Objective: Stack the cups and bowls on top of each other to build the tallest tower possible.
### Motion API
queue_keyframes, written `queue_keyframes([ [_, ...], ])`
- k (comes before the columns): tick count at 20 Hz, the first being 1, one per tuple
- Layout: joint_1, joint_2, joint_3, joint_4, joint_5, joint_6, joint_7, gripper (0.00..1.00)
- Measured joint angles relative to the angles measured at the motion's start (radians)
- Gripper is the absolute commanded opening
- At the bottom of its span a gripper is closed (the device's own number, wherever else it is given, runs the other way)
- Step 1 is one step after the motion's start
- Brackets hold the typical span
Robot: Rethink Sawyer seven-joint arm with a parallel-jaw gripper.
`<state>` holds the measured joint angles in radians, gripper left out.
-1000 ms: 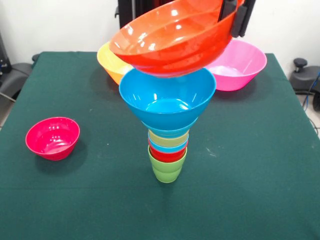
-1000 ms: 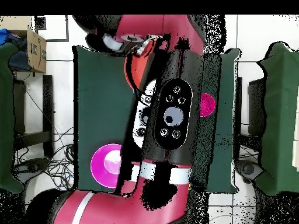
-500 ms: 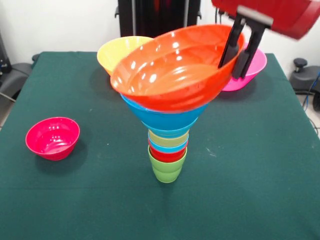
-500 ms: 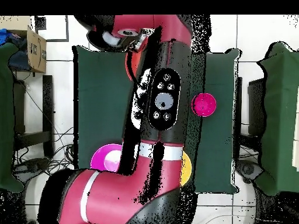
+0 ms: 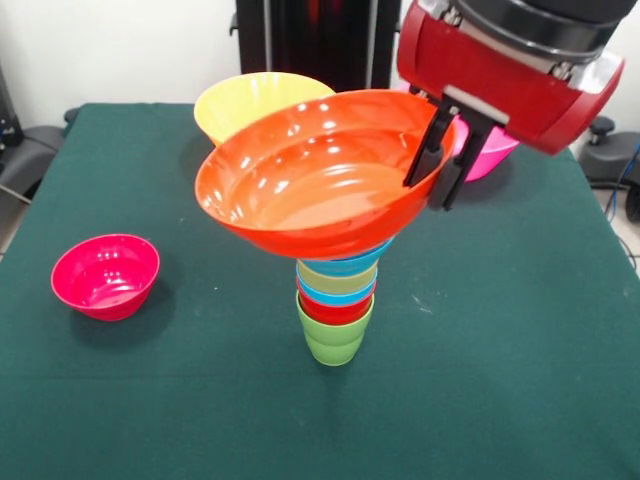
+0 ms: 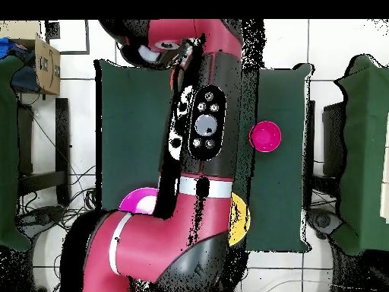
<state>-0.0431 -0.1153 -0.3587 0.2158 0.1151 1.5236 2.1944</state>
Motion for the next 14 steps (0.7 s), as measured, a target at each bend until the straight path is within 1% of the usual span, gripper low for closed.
queue_keyframes([
  [4,0.0,0.012,-0.026,-0.009,0.0,0.002,0.0,0.0],
  [14,0.002,0.012,-0.076,-0.009,0.013,0.003,0.0,0.0],
])
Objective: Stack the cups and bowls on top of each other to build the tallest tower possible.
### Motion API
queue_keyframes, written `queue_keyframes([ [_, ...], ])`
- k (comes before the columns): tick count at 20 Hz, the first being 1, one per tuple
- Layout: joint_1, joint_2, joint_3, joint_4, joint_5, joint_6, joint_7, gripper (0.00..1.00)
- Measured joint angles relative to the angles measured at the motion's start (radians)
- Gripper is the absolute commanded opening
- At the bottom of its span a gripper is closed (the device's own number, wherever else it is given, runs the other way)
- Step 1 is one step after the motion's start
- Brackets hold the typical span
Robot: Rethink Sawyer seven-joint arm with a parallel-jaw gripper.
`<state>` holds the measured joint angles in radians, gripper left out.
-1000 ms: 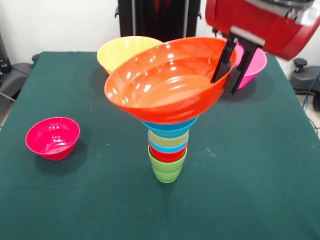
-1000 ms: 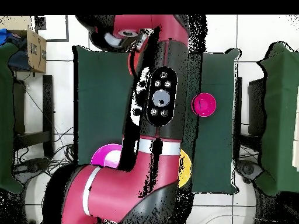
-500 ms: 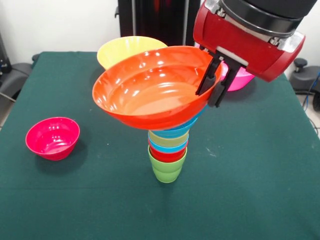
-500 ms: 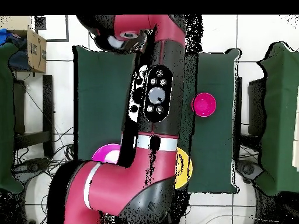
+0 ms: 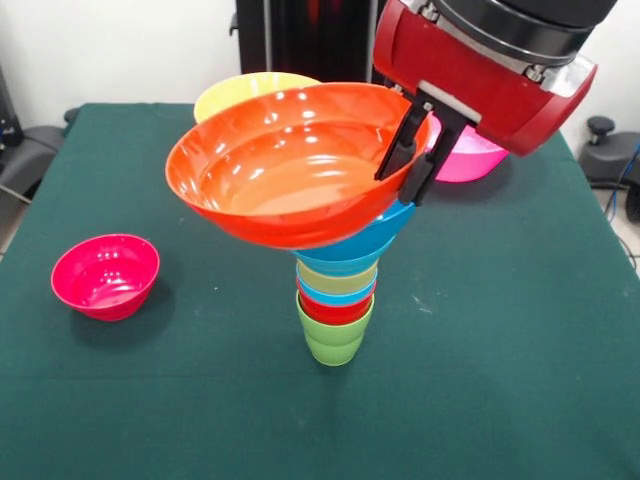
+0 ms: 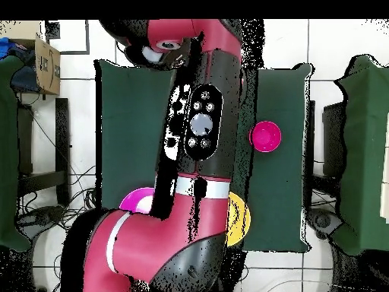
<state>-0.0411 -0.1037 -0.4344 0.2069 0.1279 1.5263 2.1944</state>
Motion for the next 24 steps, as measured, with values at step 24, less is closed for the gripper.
queue_keyframes([
  [24,0.142,-0.16,-0.039,0.243,-0.003,-0.002,0.0,0.0],
])
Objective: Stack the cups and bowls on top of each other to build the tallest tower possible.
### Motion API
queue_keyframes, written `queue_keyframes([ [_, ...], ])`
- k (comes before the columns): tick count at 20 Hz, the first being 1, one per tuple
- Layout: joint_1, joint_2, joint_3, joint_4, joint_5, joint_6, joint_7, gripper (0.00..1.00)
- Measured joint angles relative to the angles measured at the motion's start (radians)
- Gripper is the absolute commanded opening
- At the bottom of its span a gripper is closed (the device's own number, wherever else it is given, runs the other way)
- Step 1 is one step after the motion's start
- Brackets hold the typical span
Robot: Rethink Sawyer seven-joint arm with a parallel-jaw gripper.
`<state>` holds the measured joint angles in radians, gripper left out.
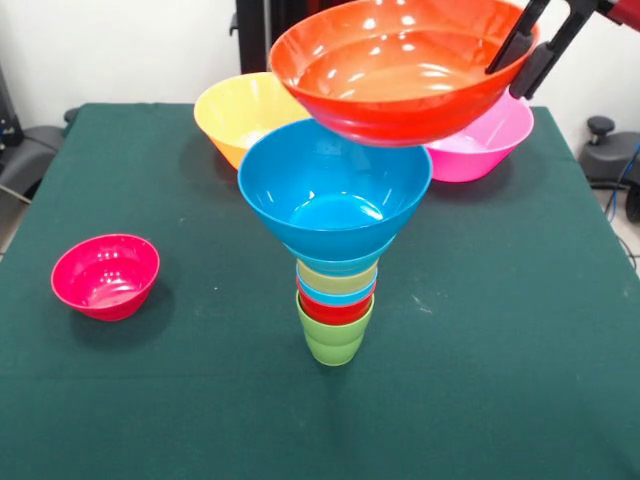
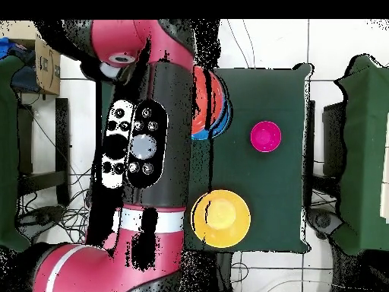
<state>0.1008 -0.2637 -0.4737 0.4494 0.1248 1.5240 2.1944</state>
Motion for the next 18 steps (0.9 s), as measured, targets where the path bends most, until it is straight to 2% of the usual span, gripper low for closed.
queue_keyframes([
  [18,0.01,-0.049,-0.012,0.179,-0.02,-0.117,0.0,0.0],
])
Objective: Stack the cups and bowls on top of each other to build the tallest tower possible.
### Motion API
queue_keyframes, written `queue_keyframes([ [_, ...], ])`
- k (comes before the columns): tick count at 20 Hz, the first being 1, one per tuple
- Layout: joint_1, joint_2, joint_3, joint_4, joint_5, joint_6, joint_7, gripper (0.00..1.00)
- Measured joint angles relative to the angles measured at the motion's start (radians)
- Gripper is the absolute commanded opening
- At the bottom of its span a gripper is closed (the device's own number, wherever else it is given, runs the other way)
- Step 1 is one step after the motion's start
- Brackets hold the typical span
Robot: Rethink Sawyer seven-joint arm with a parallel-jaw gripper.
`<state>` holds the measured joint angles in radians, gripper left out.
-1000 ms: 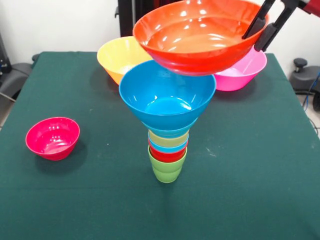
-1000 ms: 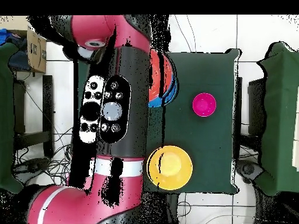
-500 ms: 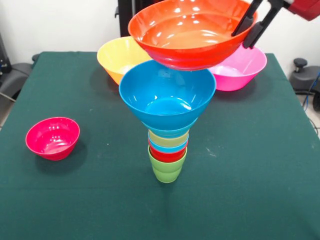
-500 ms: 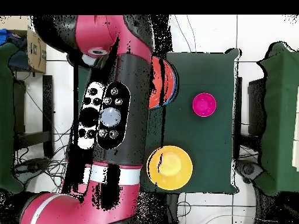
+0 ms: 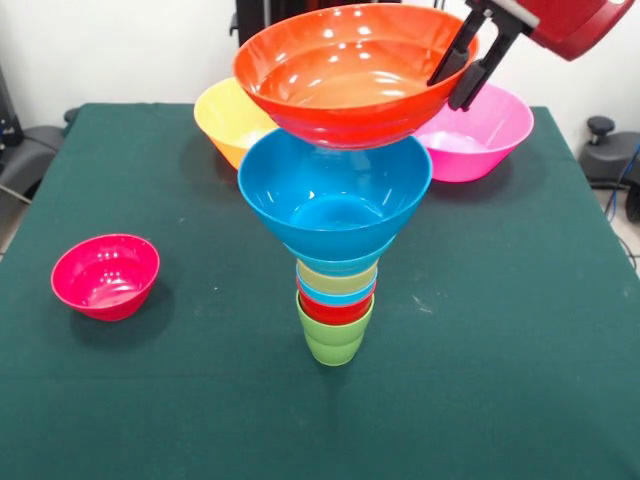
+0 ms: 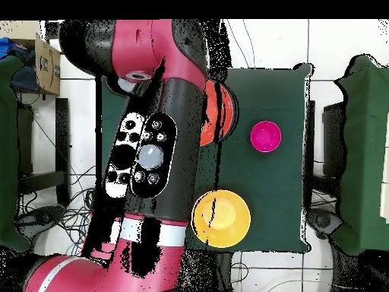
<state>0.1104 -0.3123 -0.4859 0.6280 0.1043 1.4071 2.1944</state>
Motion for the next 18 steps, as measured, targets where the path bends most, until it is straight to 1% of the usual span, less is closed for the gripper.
queue_keyframes([
  [6,0.0,0.001,-0.001,0.008,0.0,-0.019,0.0,0.0],
  [18,0.0,0.004,-0.002,0.008,0.0,-0.023,0.0,0.0],
])
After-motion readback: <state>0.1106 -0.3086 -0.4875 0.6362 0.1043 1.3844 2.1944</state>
